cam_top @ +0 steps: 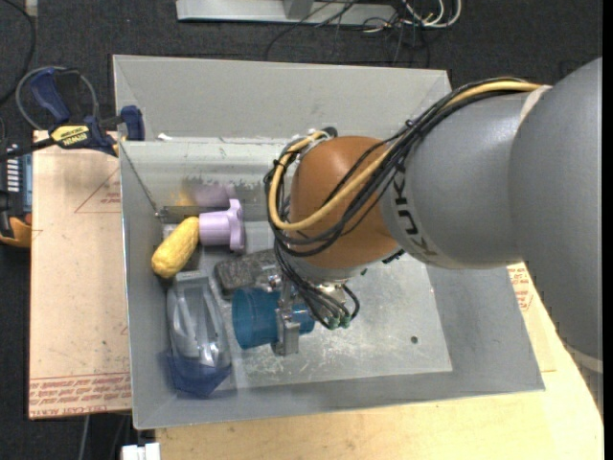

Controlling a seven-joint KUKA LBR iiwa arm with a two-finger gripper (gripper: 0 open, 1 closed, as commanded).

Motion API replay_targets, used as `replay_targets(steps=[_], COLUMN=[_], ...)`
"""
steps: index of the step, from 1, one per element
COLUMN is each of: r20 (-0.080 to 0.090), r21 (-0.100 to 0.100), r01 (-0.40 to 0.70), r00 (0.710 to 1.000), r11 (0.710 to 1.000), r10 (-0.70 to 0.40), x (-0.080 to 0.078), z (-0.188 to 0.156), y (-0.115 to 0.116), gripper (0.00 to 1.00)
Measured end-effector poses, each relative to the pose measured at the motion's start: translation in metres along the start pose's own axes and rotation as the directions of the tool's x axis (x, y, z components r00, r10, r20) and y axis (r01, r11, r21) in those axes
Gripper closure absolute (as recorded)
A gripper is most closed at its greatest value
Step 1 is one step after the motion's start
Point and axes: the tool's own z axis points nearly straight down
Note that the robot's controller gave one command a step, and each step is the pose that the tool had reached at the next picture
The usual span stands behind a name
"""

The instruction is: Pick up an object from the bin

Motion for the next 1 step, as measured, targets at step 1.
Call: replay_targets(steps=[1], r20=[0.004], r21=[-0.001], r01=[0.0], r00=[1.0], r11=[1.0], r10=[0.0], x=[-0.0011], z=[-0.0291], y=[0.0006], gripper=[1.0])
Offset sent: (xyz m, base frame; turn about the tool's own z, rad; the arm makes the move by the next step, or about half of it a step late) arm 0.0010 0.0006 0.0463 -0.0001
